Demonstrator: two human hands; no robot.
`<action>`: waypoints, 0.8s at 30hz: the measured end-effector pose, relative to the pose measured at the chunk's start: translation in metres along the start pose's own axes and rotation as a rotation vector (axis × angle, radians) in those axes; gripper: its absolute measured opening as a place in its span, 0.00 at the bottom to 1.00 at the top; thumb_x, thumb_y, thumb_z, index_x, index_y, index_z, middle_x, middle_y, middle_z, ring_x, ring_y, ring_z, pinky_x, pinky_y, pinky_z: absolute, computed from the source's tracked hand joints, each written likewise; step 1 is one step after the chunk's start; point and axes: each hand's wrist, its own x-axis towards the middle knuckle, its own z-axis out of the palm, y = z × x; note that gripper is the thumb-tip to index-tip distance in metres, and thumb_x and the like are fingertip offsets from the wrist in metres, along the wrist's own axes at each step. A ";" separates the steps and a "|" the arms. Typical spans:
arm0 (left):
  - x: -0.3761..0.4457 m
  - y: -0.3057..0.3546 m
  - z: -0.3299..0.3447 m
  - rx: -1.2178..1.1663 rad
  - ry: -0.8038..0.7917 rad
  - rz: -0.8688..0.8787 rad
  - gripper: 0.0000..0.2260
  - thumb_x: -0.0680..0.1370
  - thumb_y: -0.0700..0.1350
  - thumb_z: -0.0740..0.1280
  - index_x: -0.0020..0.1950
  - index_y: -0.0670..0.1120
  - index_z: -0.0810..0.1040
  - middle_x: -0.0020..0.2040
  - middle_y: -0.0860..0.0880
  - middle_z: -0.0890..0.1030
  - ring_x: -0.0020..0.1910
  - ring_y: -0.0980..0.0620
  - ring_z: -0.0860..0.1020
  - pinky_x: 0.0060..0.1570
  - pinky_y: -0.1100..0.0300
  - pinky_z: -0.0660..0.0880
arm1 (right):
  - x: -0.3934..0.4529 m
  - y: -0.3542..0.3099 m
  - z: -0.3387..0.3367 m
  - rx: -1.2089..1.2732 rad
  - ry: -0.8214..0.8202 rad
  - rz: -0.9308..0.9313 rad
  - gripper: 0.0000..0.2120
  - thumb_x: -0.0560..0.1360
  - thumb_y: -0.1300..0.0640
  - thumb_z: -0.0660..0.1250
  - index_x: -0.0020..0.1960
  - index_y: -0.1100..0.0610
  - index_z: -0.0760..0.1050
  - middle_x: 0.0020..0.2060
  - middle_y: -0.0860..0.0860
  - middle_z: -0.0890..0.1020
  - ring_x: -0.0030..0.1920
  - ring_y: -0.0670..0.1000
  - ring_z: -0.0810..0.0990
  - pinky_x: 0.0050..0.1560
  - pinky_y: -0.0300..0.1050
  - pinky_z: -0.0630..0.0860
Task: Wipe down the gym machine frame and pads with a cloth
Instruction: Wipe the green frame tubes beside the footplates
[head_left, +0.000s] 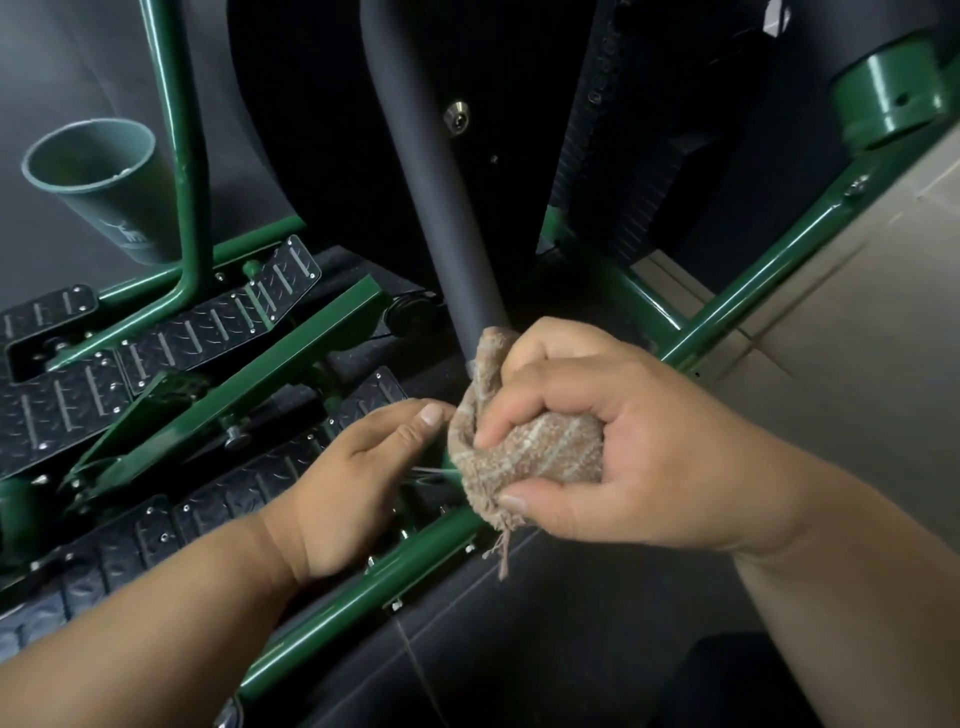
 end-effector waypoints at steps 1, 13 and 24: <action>0.001 -0.001 0.000 -0.012 0.000 -0.001 0.21 0.83 0.60 0.60 0.62 0.49 0.85 0.63 0.45 0.84 0.66 0.45 0.80 0.72 0.38 0.71 | -0.001 0.002 0.004 -0.040 0.029 -0.051 0.13 0.70 0.51 0.79 0.53 0.43 0.84 0.52 0.41 0.76 0.58 0.50 0.77 0.60 0.46 0.75; 0.003 -0.004 0.005 0.035 0.029 0.008 0.19 0.86 0.56 0.56 0.59 0.49 0.85 0.58 0.44 0.85 0.61 0.43 0.82 0.67 0.38 0.74 | -0.051 0.043 0.061 -0.806 0.513 -0.521 0.24 0.60 0.48 0.84 0.51 0.43 0.77 0.60 0.41 0.79 0.68 0.49 0.71 0.71 0.50 0.64; 0.003 0.001 0.012 0.163 0.066 0.076 0.16 0.85 0.60 0.57 0.55 0.56 0.83 0.52 0.52 0.84 0.57 0.49 0.81 0.62 0.45 0.76 | -0.060 0.086 0.063 0.061 0.607 -0.099 0.20 0.75 0.60 0.72 0.63 0.48 0.70 0.64 0.51 0.77 0.58 0.58 0.82 0.52 0.55 0.80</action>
